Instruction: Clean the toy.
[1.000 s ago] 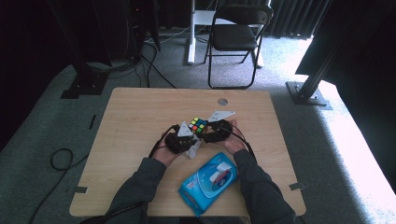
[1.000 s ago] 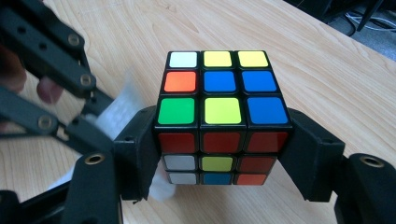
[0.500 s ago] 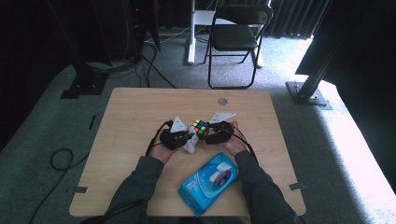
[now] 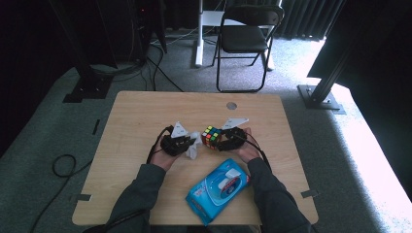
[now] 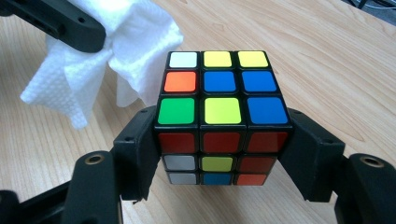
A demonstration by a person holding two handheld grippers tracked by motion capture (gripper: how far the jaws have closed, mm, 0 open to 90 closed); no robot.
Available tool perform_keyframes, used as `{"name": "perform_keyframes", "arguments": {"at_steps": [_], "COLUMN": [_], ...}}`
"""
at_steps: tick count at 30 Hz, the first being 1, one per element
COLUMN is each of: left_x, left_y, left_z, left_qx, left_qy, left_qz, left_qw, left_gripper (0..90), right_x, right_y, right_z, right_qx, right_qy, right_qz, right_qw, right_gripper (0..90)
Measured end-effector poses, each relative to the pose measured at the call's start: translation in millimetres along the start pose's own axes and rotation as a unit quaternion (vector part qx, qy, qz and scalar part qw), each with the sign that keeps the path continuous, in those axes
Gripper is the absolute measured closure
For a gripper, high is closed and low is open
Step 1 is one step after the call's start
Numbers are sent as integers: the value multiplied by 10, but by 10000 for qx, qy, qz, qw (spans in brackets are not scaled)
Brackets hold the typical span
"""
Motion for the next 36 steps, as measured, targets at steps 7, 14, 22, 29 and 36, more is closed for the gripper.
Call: {"name": "perform_keyframes", "arguments": {"at_steps": [7, 14, 22, 29, 36], "left_x": [23, 14, -49, -100, -157], "left_y": [-44, -211, -373, -376, -396], "left_z": [-22, 14, 27, 41, 37], "left_qx": [94, 278, 410, 377, 415], "left_qy": [24, 29, -19, -72, -191], "left_qz": [50, 109, 50, -52, -111], "left_qw": [9999, 9995, 9991, 9993, 9989], "left_gripper": [832, 833, 829, 828, 828], "right_x": [0, -4, -18, -43, -42], "right_y": [-38, -89, -124, -109, -107], "right_z": [-39, -89, -138, -144, -152], "right_qx": [104, 160, 272, 352, 439], "right_qy": [11, -26, -22, -88, -57], "right_qz": [60, 147, 202, 255, 192], "right_qw": [9999, 9998, 9994, 9990, 9988], "right_gripper": [341, 341, 341, 339, 337]}}
Point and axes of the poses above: each handheld gripper's, and its own axes: y roughly backward along the jaws, z roughly out of its top, x roughly to its left, the point moved 1 cm from there along -y, roughly forward along the jaws, and after that the axes turned 4 degrees about z, right-handed, at the moved point
